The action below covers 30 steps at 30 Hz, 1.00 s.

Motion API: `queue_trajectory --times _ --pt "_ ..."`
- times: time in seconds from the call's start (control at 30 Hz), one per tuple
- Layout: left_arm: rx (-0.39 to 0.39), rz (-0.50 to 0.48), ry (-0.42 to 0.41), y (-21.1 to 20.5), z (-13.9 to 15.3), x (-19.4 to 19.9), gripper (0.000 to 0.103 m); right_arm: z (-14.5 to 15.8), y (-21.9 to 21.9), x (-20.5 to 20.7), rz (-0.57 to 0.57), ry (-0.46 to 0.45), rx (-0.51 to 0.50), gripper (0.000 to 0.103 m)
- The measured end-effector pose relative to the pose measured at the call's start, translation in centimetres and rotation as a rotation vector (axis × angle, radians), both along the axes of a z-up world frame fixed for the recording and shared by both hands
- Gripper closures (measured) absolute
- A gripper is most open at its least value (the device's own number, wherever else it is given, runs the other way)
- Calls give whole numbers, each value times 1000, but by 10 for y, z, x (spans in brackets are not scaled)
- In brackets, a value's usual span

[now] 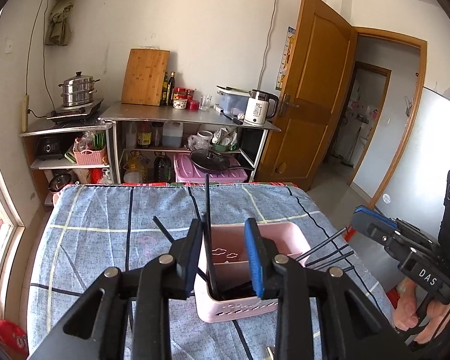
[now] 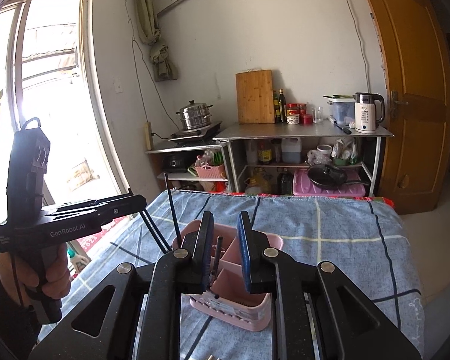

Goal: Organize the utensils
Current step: 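Raise both held chopsticks upright, lower them into the pink basket and open both tools, then withdraw both tools from the basket back to the wooden chopsticks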

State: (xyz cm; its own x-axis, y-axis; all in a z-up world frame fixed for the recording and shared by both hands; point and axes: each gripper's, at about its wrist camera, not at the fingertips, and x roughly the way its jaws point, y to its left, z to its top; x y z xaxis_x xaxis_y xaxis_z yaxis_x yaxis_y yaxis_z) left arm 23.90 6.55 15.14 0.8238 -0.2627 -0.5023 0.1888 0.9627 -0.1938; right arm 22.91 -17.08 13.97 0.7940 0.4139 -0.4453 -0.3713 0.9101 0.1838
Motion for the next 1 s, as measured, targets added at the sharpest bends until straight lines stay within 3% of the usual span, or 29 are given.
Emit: queue_trajectory --times 0.33,0.6,0.73,1.0 --pt "13 39 -59 5 2 -42 59 1 -33 -55 -24 -35 28 85" --pt "-3 11 -69 -5 -24 -91 58 -26 -54 -95 -46 12 41 85" --pt "-10 -12 -32 -16 -51 -111 58 -51 -63 -109 -54 77 52 85" --pt "15 -88 155 -58 -120 -122 58 -99 -73 -131 -66 196 45 85"
